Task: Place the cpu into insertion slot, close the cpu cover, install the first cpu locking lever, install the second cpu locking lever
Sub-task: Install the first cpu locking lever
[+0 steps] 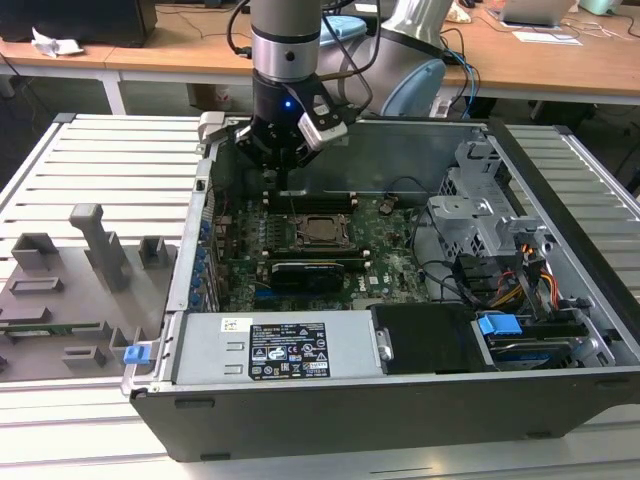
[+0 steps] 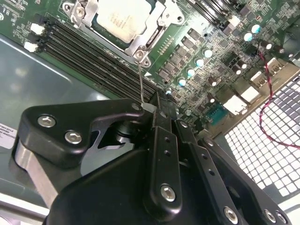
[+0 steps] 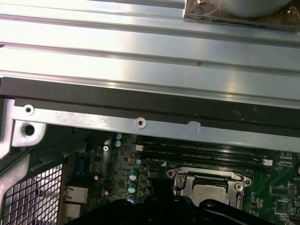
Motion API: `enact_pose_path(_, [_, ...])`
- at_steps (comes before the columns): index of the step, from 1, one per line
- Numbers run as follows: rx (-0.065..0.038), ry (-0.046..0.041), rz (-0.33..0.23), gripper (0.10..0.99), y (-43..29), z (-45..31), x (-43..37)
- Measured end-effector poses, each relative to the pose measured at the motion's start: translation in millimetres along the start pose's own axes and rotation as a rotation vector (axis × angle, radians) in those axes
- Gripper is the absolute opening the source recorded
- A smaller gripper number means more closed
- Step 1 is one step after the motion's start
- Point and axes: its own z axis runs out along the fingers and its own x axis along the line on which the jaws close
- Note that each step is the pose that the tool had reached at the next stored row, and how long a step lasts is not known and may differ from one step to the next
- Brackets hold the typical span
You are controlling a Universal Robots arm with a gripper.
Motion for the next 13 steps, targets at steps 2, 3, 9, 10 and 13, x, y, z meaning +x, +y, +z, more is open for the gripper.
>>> enact_pose_path(2, [0.000,-0.0001,0.000,0.106,-0.1,0.0,-1.5])
enact_pose_path(3, [0.000,0.0000,0.000,0.106,-0.2,0.0,-2.1])
enact_pose_path(9, [0.000,0.0000,0.000,0.106,-0.4,-0.1,-4.4])
enact_pose_path(10, [0.000,-0.0001,0.000,0.106,-0.5,-0.1,-4.8])
enact_pose_path(13, [0.000,-0.0001,0.000,0.106,-0.7,-0.1,-7.1])
